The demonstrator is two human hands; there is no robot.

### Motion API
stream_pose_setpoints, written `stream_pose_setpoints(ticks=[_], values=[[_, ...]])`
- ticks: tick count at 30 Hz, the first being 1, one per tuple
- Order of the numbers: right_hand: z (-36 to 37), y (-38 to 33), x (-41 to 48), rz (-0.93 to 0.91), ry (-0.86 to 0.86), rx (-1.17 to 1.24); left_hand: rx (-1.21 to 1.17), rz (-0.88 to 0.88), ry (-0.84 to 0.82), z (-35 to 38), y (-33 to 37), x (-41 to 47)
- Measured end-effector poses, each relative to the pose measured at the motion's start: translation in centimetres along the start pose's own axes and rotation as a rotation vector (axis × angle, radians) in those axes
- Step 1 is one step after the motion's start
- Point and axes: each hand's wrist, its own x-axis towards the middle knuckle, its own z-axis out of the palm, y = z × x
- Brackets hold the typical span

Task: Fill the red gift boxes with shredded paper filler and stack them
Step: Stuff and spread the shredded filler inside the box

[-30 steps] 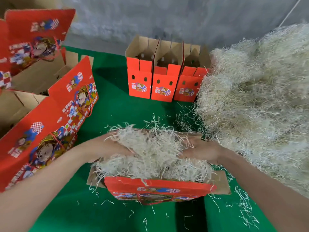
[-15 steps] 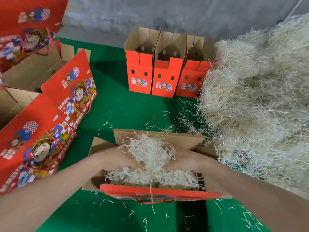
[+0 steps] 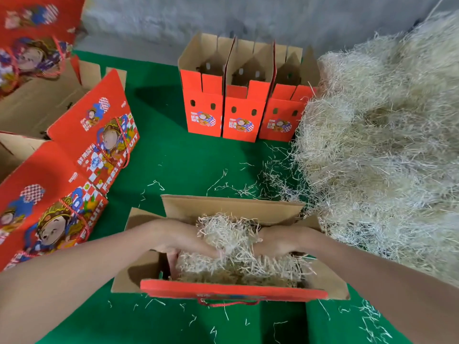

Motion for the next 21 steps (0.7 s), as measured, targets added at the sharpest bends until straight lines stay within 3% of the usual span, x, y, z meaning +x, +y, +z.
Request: stream_pose_setpoints(ticks=[2, 5, 7, 11, 14, 18, 21], values=[[-0.1, -0.7, 1.4, 0.017, -0.042, -0.091, 0.022, -0.059, -0.035, 0.5, 1.5, 0.2], [0.0, -1.1, 3.4, 0.06, -0.122, -0.157, 0.227, -0.163, 0.101, 0.7, 1.5, 1.8], [0.2, -1.0, 4.6, 0.081, -0.173, -0.191, 0.233, -0.169, 0.153, 0.8, 1.2, 2.7], [0.6, -0.2, 6.1, 0.068, -0.211, -0.349, 0.014, -0.155, 0.132, 0.9, 0.1, 4.0], [0.5, 0.1, 5.6, 0.01, -0.205, -0.454, -0.021, -0.062, 0.147, 0.5, -0.5, 3.5], [0.7, -0.3, 3.7, -0.11, -0.075, -0.514, 0.696, 0.01, 0.361, 0.7, -0.5, 2.0], [2.1, -2.1, 5.0, -0.121, -0.241, -0.423, 0.776, 0.185, 0.203, 1.1, 0.5, 2.4]])
